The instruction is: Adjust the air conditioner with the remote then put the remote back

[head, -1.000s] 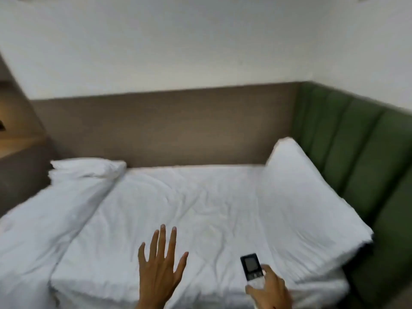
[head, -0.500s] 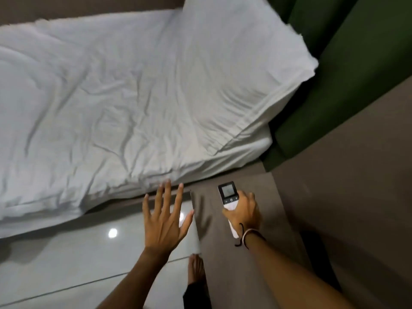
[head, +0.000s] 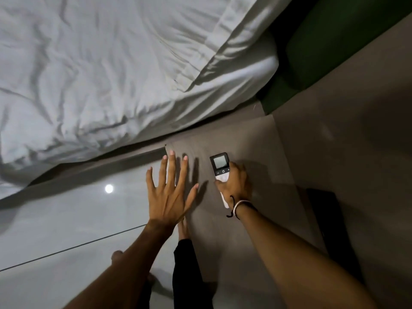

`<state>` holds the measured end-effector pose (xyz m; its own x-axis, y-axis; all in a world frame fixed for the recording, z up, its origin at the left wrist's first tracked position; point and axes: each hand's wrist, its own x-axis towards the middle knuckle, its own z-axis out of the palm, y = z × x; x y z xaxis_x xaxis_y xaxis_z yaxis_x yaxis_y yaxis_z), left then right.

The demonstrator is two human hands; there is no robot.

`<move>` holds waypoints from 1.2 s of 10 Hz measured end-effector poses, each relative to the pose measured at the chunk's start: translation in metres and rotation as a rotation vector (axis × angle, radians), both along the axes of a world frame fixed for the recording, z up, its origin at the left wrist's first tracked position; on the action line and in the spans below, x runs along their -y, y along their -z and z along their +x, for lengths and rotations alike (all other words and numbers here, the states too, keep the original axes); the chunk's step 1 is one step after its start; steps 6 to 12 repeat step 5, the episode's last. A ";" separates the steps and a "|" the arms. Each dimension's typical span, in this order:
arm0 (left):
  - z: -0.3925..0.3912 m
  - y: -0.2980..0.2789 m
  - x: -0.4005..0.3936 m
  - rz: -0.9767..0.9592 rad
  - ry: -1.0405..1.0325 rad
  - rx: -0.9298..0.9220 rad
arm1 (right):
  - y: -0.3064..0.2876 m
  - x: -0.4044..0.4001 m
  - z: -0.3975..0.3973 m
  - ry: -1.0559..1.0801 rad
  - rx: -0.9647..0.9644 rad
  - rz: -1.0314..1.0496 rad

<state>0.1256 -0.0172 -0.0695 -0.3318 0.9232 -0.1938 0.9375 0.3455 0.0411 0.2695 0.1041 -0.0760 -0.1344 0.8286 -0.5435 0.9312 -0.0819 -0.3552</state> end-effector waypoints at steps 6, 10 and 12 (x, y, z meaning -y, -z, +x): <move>-0.001 0.008 -0.002 -0.029 -0.079 0.109 | 0.010 -0.006 -0.014 -0.173 0.134 0.103; -0.001 0.008 -0.002 -0.029 -0.079 0.109 | 0.010 -0.006 -0.014 -0.173 0.134 0.103; -0.001 0.008 -0.002 -0.029 -0.079 0.109 | 0.010 -0.006 -0.014 -0.173 0.134 0.103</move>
